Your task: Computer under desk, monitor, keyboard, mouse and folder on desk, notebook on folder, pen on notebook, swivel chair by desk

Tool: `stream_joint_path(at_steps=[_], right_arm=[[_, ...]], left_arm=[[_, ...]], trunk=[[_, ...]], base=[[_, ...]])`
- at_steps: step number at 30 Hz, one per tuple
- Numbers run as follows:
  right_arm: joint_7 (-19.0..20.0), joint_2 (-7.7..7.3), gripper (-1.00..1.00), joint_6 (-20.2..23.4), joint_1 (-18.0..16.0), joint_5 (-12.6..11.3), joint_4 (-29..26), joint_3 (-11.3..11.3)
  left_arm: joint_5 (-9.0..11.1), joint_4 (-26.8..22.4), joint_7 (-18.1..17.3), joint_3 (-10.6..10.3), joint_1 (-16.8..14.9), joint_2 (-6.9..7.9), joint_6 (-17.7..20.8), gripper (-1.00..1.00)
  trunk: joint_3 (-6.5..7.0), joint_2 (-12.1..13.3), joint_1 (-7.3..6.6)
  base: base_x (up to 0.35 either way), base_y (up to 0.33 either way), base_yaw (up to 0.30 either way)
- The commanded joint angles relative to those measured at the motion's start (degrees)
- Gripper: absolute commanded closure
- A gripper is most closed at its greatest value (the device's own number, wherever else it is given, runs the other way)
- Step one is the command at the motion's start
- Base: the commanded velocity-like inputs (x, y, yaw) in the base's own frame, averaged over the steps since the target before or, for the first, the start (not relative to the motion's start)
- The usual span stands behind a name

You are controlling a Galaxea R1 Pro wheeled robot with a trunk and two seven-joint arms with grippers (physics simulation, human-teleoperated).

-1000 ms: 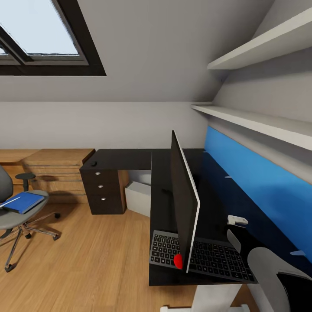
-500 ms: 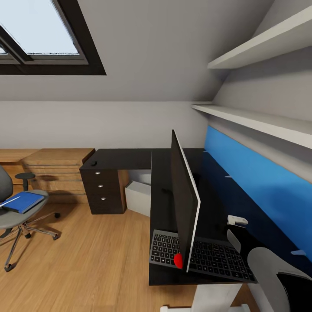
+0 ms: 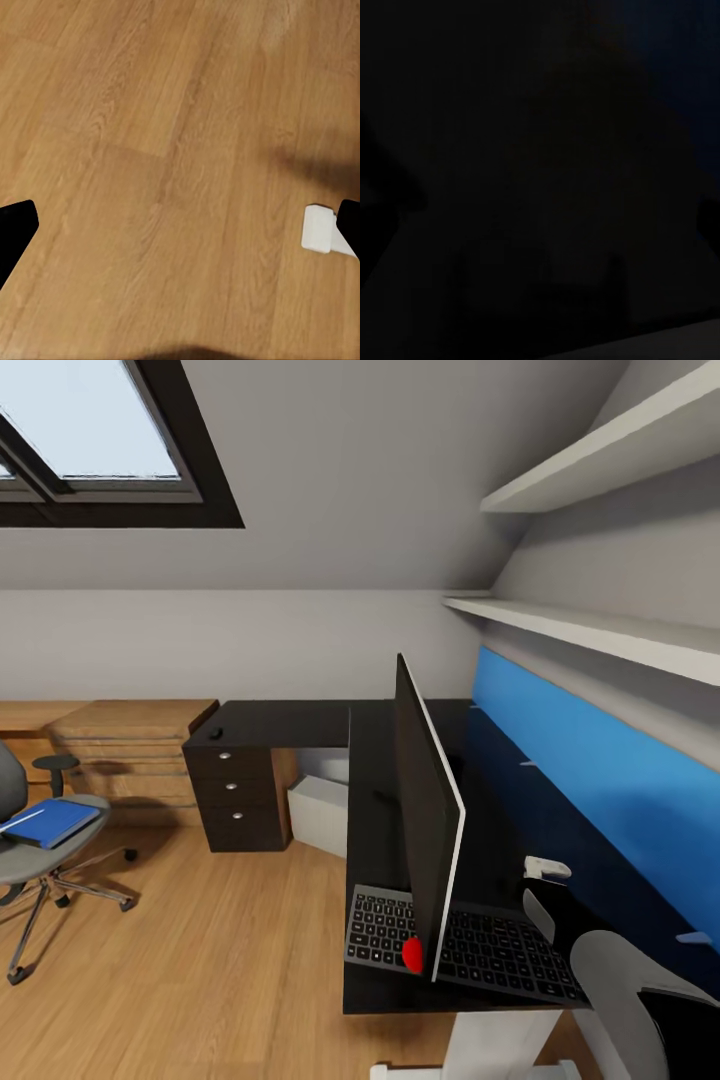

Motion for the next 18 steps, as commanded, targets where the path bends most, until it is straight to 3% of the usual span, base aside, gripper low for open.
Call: stream_joint_path(at_steps=[1,18], right_arm=[[-0.2,0.00,-1.00,0.3,0.0,-0.4,-0.1,0.0],[-0.2,0.02,-1.00,0.3,0.0,-0.4,0.0,0.1]], left_arm=[[0.6,0.0,0.0,-0.2,0.0,-0.01,-0.2,-1.00],[0.6,0.0,0.0,-0.2,0.0,-0.01,-0.1,-1.00]], trunk=[[-0.25,-0.5,0.23],[-3.30,-7.3,3.96]], base=[[0.000,0.000,0.000],[0.000,0.000,0.000]])
